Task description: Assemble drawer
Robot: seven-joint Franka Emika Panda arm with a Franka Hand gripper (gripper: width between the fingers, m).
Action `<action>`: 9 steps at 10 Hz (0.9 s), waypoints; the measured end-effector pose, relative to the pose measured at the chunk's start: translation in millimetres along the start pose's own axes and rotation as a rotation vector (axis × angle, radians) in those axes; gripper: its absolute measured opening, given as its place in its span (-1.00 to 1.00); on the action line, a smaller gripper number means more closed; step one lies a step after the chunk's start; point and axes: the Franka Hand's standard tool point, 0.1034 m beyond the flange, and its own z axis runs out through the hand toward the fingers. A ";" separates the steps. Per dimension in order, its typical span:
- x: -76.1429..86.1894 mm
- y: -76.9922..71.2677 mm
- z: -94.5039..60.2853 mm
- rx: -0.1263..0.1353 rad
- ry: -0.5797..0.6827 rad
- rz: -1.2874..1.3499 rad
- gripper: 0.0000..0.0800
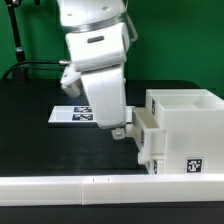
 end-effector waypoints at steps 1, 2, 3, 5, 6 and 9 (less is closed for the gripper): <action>10.1 -0.7 2.5 0.004 0.003 0.015 0.62; 16.8 -1.2 3.7 0.006 0.004 0.040 0.62; 19.7 -1.8 4.3 0.009 -0.002 0.065 0.62; 19.1 -1.6 4.0 0.008 -0.003 0.089 0.62; 13.9 -3.8 3.1 0.009 -0.004 0.096 0.62; -1.7 -39.5 -3.3 -0.010 -0.032 0.144 0.62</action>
Offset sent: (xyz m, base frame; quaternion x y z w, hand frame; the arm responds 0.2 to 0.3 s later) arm 0.0098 0.0217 0.0085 -0.0032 -0.0072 0.0399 0.9992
